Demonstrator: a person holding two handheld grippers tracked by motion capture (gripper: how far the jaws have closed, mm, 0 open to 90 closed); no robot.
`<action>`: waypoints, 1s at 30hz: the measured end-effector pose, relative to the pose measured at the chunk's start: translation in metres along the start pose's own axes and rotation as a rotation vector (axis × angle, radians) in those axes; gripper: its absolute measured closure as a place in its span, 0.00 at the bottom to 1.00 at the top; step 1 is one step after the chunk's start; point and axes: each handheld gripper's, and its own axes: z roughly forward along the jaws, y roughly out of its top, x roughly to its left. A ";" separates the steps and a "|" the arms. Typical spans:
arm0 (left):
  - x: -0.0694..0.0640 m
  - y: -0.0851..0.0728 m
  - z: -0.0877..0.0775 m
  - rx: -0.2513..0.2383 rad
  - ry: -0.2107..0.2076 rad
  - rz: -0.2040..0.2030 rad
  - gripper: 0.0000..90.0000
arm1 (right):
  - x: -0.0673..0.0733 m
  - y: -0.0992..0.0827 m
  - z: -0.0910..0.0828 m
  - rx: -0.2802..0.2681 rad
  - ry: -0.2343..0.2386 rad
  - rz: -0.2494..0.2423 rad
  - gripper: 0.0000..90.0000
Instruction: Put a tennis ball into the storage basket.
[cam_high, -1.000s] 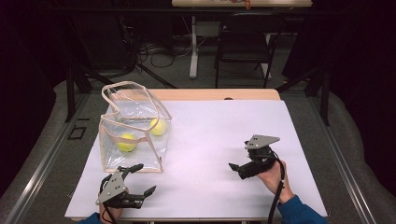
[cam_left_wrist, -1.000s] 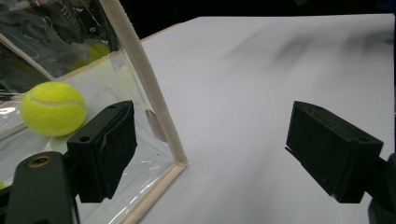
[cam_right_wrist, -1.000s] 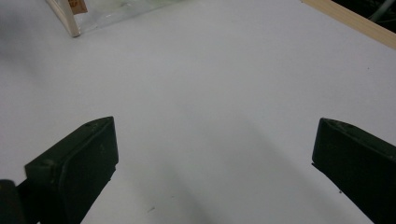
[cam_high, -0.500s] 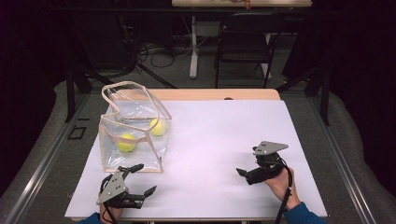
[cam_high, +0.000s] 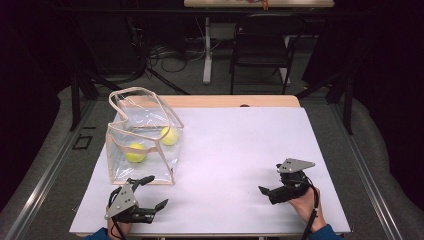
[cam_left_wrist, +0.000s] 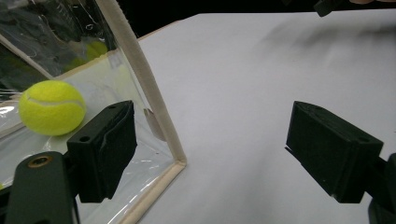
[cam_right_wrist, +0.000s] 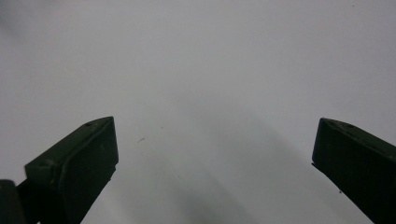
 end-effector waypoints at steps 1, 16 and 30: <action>0.000 0.000 0.000 0.000 0.000 0.000 0.18 | 0.000 -0.001 0.000 -0.003 0.001 0.002 0.00; 0.000 0.000 0.001 0.003 0.000 0.006 0.18 | 0.004 -0.027 0.000 0.022 0.003 0.033 0.00; 0.000 0.000 0.002 0.009 0.003 -0.002 0.18 | 0.005 -0.039 -0.004 0.001 -0.007 0.055 0.00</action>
